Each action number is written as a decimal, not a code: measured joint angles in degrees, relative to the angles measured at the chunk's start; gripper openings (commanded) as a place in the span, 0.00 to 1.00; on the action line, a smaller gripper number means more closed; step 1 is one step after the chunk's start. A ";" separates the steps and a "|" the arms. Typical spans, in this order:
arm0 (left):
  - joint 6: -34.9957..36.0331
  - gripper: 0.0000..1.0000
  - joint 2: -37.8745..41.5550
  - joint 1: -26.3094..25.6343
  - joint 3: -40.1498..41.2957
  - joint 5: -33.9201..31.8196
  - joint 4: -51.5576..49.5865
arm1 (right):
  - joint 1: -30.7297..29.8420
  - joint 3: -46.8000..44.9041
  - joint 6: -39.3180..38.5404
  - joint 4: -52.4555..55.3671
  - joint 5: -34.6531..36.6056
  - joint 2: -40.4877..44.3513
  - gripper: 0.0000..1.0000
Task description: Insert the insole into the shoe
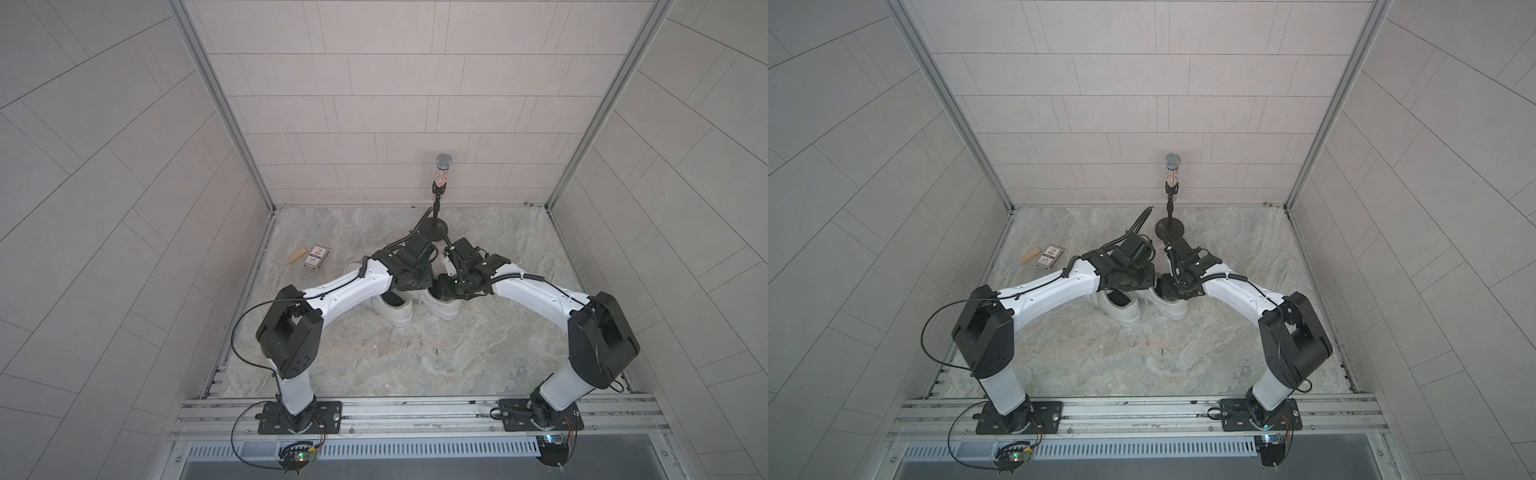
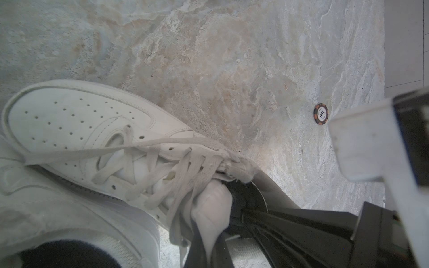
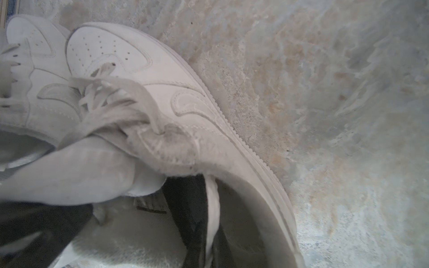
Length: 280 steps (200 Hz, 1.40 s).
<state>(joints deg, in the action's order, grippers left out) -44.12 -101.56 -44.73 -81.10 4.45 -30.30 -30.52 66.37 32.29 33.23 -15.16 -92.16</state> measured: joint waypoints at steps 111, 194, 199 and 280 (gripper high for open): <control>0.63 0.00 0.00 1.40 0.02 -0.87 -0.33 | 0.07 6.16 -11.30 12.22 9.62 4.61 0.54; 1.09 0.00 0.00 1.60 0.02 -1.36 -0.31 | 0.50 7.39 -11.08 5.35 8.02 -8.13 0.29; 1.14 0.00 0.02 1.60 0.02 -1.57 -0.37 | 0.59 7.17 -10.47 5.14 8.28 -8.59 0.26; 1.75 0.00 0.02 0.90 0.02 -1.68 0.15 | 0.61 -0.39 -5.25 4.00 6.93 -3.19 0.20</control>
<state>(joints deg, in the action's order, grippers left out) -42.37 -101.54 -43.83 -81.08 2.76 -30.15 -29.91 65.98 27.05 37.23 -8.23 -95.35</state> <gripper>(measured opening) 0.056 0.201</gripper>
